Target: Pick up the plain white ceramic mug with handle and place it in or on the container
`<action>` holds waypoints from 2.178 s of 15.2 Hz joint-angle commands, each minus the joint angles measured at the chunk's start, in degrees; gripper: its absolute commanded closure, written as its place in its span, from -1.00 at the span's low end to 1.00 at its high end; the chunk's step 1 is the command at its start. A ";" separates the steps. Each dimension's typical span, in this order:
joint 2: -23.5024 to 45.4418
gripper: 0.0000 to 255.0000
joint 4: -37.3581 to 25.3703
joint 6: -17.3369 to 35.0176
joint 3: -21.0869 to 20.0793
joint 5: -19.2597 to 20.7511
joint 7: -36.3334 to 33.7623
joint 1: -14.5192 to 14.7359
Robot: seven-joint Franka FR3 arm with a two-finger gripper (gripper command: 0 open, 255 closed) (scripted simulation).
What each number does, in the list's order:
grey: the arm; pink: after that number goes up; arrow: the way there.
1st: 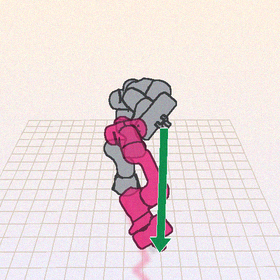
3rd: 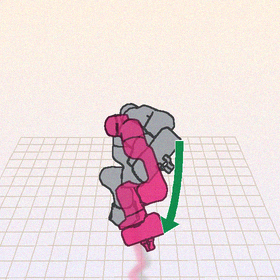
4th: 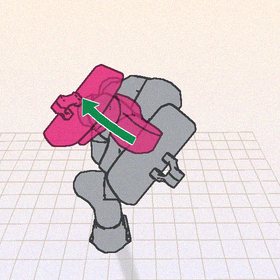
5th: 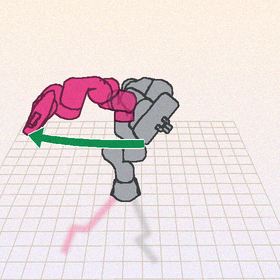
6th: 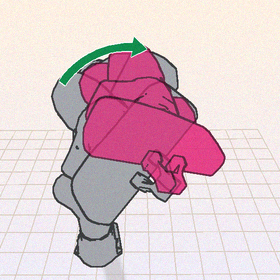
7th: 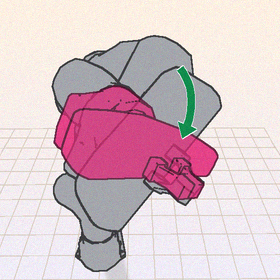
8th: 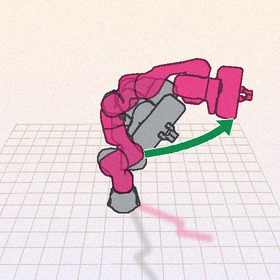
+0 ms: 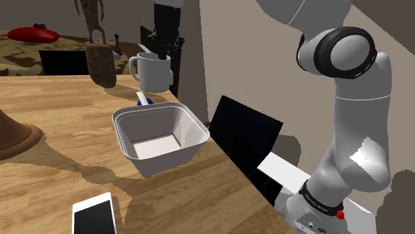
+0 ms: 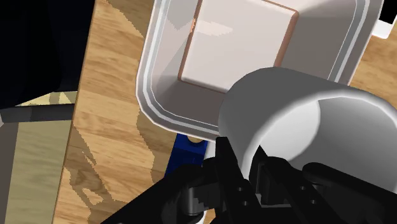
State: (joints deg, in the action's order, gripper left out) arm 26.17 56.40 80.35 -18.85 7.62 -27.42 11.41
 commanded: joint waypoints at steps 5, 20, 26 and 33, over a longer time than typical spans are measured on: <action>1.94 1.00 1.12 2.96 0.24 0.43 -0.18 0.03; -1.90 1.00 18.47 16.45 0.19 -0.64 -0.27 -2.21; -1.90 1.00 18.47 16.45 0.19 -0.64 -0.27 -2.21; -1.90 -1.00 18.47 16.45 0.19 -0.64 -0.27 -2.21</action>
State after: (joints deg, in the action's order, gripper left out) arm 24.27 74.87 96.79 -18.66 6.98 -27.69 9.21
